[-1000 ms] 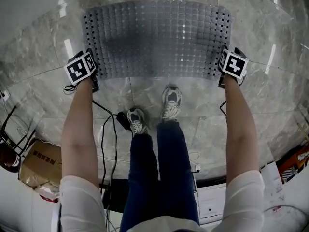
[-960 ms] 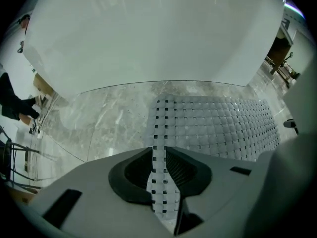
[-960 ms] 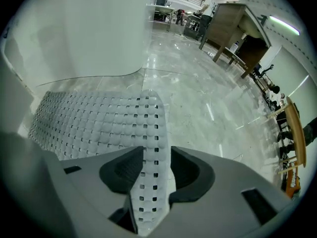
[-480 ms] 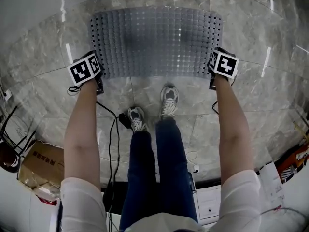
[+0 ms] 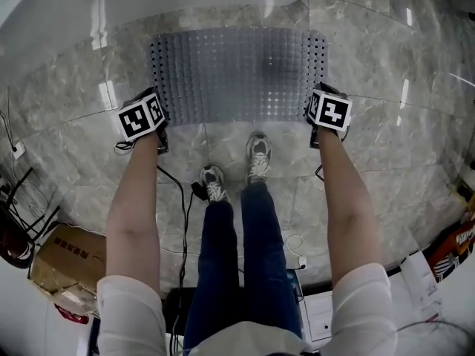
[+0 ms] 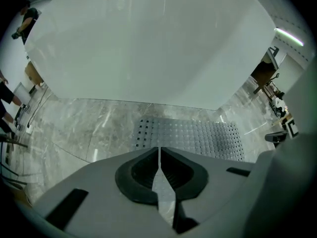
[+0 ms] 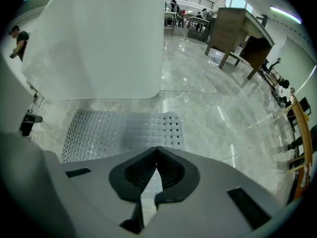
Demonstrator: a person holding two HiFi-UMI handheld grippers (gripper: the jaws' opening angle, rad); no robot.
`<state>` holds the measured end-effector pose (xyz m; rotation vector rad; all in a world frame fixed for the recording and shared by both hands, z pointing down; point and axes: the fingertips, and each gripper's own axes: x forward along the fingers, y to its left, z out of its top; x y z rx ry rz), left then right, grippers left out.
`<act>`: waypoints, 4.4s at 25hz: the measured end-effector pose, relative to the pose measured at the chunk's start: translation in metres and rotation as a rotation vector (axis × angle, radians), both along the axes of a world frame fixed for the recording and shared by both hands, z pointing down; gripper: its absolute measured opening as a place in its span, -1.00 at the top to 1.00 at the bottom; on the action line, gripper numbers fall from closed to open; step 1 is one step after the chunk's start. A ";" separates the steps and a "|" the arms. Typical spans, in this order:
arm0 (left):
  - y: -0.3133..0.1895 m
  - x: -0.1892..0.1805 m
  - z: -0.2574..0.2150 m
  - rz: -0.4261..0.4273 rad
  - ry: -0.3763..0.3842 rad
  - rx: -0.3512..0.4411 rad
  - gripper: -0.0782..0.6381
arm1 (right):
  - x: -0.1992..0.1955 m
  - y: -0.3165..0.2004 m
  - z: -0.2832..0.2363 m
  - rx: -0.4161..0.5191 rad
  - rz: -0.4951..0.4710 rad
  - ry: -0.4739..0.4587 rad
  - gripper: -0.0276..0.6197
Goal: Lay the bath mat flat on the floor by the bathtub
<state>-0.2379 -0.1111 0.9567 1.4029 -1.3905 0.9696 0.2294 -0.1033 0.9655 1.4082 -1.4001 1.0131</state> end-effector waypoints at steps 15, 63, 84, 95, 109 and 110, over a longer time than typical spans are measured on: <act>0.001 0.023 -0.093 0.055 0.106 0.087 0.68 | -0.038 -0.004 -0.103 0.105 0.013 -0.068 0.82; 0.044 0.080 -0.578 0.249 0.310 0.634 0.69 | -0.100 0.044 -0.606 0.710 -0.046 -0.311 0.82; 0.094 0.084 -0.783 0.329 0.376 1.049 0.69 | -0.110 0.099 -0.807 1.090 -0.136 -0.368 0.82; 0.112 0.089 -0.832 0.411 0.350 1.172 0.69 | -0.117 0.117 -0.857 1.194 -0.198 -0.370 0.82; 0.108 0.112 -0.852 0.457 0.312 1.216 0.69 | -0.131 0.106 -0.874 1.198 -0.324 -0.449 0.82; 0.108 0.113 -0.851 0.459 0.310 1.214 0.69 | -0.132 0.105 -0.874 1.196 -0.326 -0.448 0.82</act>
